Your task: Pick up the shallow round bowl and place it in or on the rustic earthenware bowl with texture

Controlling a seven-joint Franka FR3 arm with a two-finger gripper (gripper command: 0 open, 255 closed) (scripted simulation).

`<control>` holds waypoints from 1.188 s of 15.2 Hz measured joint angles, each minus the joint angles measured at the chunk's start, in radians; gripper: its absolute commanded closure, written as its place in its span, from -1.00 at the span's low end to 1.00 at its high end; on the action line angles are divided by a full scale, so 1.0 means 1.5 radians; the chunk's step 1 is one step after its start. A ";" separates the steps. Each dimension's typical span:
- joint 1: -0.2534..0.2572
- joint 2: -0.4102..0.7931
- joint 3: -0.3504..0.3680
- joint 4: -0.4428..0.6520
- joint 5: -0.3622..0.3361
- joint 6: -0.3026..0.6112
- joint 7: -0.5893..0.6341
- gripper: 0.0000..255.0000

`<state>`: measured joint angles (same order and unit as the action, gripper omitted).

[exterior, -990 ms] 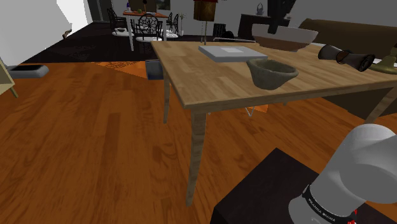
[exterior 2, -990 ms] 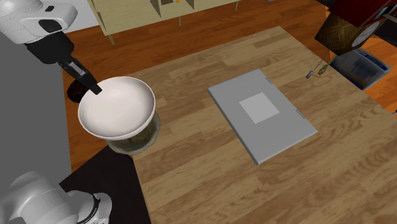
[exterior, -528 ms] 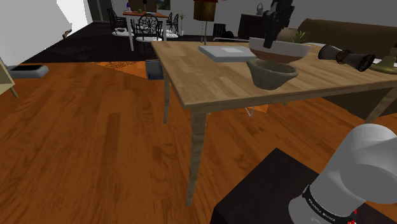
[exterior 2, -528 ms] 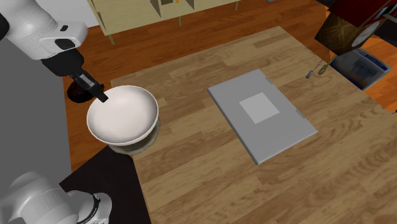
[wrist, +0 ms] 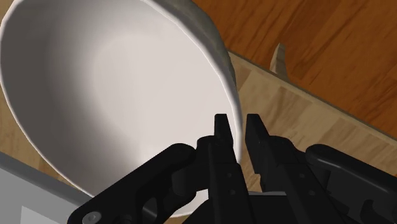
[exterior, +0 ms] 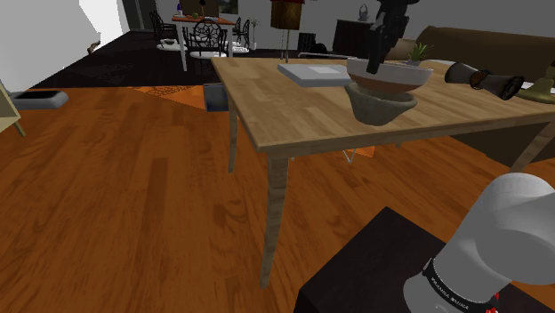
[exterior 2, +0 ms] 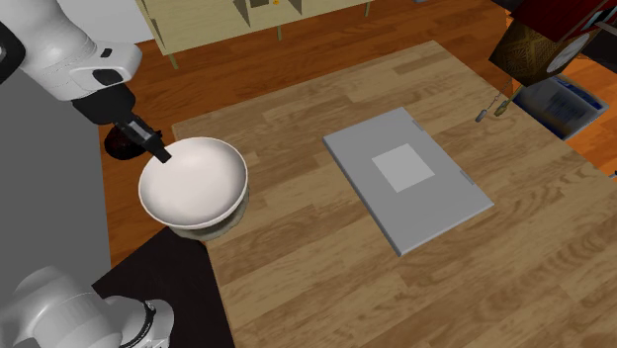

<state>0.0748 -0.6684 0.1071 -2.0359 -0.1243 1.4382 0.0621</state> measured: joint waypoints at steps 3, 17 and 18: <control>0.000 0.000 0.000 0.000 0.000 0.000 0.000 -1.00; -0.003 0.040 0.012 0.120 0.001 -0.081 0.000 -1.00; -0.003 0.040 0.012 0.120 0.001 -0.081 0.000 -1.00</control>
